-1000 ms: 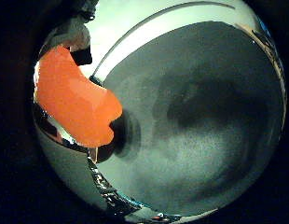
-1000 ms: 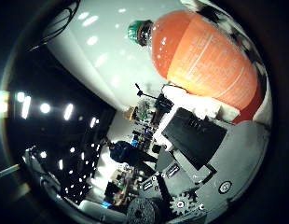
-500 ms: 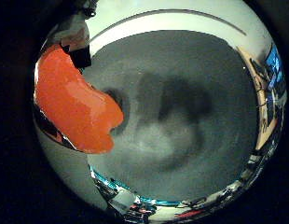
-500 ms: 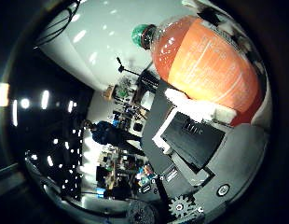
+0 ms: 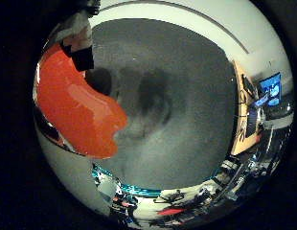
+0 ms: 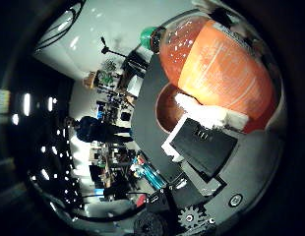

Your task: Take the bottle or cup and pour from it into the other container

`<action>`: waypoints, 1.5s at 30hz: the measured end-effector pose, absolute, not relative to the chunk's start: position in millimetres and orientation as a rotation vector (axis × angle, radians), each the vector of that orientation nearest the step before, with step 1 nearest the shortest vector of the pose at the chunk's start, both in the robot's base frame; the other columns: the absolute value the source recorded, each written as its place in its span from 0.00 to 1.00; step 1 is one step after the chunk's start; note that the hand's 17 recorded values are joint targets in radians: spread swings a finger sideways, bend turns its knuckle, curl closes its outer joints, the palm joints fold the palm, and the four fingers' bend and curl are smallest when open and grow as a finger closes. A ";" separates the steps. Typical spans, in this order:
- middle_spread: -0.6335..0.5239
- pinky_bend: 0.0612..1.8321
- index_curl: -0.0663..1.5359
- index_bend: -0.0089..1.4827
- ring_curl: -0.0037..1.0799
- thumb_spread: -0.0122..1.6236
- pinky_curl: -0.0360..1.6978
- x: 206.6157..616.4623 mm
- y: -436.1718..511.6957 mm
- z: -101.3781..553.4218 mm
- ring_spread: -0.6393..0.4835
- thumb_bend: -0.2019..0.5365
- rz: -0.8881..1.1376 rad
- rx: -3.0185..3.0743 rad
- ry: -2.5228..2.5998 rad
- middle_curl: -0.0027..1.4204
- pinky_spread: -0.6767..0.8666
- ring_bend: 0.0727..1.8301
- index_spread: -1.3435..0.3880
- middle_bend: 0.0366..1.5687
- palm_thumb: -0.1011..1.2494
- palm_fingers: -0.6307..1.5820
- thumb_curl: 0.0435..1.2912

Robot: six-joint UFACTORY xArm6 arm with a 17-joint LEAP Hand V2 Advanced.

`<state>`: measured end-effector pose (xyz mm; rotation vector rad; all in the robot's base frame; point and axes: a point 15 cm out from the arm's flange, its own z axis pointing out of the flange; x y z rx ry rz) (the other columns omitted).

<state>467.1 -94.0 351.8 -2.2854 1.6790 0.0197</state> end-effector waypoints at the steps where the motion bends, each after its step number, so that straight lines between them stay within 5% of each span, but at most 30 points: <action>1: 0.35 0.71 0.62 0.74 0.87 0.21 0.49 467.3 -91.3 353.2 0.33 0.25 0.008 -2.311 1.680 0.74 0.28 0.68 0.62 0.75 0.91 0.77 0.73; 45: 0.36 0.68 0.60 0.76 0.87 0.19 0.51 480.9 7.0 396.4 0.33 0.24 -0.519 -3.278 1.677 0.73 0.27 0.68 0.63 0.76 0.88 0.78 0.73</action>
